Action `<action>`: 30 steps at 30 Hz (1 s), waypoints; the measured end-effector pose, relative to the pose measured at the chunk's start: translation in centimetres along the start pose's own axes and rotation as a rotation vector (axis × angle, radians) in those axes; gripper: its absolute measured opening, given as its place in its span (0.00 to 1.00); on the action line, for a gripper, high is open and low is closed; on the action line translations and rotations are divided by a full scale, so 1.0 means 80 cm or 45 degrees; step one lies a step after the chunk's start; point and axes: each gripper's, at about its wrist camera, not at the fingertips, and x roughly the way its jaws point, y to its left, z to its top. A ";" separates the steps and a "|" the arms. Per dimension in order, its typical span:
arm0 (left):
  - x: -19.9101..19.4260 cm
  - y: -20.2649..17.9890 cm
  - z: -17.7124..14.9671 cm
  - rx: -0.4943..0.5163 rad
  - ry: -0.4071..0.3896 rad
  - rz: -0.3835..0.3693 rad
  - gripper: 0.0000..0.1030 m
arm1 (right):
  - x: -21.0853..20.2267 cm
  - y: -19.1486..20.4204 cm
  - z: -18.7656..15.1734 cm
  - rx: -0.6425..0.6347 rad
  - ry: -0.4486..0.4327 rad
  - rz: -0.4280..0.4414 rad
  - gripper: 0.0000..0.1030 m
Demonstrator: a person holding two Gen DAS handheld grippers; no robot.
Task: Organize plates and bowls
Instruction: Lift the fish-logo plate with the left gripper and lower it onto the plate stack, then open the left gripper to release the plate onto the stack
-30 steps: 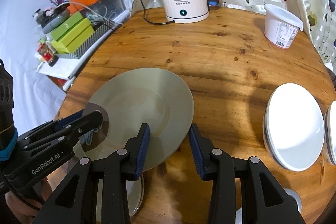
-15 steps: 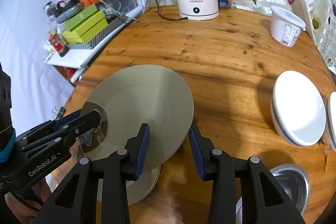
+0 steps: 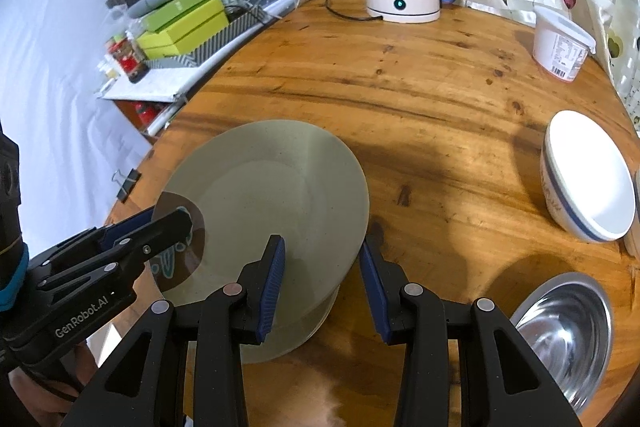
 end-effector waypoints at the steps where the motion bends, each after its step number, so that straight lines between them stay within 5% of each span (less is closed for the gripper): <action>1: -0.001 0.002 -0.003 -0.006 0.000 0.002 0.33 | 0.000 0.001 -0.001 -0.005 0.002 0.001 0.37; 30: -0.004 0.016 -0.034 -0.043 0.010 0.047 0.33 | 0.011 0.021 -0.024 -0.074 0.033 0.015 0.37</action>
